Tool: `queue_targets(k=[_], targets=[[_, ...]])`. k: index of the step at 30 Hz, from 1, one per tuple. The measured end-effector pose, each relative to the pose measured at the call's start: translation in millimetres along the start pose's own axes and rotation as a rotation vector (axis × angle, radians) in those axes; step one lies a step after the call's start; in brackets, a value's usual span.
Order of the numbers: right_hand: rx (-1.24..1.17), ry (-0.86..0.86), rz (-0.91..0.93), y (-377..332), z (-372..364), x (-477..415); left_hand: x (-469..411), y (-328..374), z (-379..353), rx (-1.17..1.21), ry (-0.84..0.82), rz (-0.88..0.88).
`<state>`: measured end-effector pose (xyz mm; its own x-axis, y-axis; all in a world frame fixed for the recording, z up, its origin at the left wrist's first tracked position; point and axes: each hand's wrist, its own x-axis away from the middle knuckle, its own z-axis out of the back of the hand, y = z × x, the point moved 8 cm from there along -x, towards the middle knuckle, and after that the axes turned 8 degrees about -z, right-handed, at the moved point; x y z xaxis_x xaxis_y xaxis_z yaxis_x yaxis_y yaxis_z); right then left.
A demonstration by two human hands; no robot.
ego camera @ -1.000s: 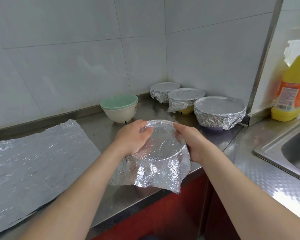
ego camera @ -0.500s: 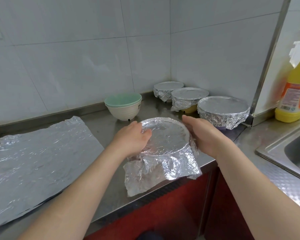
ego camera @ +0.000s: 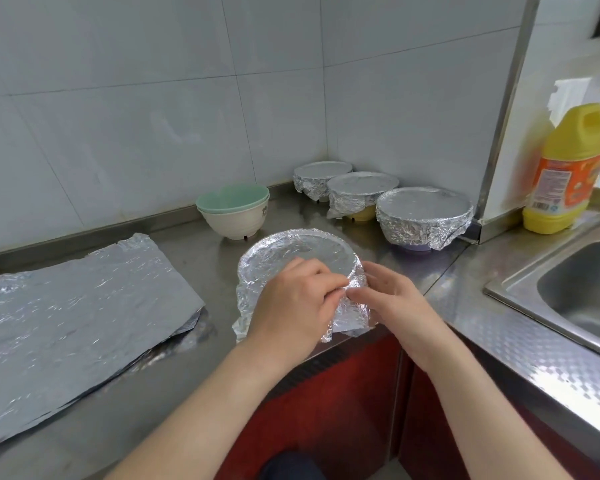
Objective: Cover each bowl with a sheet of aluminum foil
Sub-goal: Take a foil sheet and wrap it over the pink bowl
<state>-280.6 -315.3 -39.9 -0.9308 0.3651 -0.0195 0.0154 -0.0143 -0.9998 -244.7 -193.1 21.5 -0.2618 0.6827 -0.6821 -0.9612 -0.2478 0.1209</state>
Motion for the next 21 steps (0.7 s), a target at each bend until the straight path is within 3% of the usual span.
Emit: queue_targets(k=[7, 10, 18, 21], targets=[[0.326, 0.526, 0.162, -1, -4, 8, -4, 0, -6, 0.021, 0.065, 0.045], [0.345, 0.619, 0.168, -2, -7, 9, -6, -2, -7, 0.029, 0.054, 0.071], [0.596, 0.557, 0.212, -11, -21, 15, -8, -3, -6, 0.03, 0.058, 0.072], [0.235, 0.549, 0.075, -4, 0, 8, -9, -1, -5, 0.031, 0.05, 0.05]])
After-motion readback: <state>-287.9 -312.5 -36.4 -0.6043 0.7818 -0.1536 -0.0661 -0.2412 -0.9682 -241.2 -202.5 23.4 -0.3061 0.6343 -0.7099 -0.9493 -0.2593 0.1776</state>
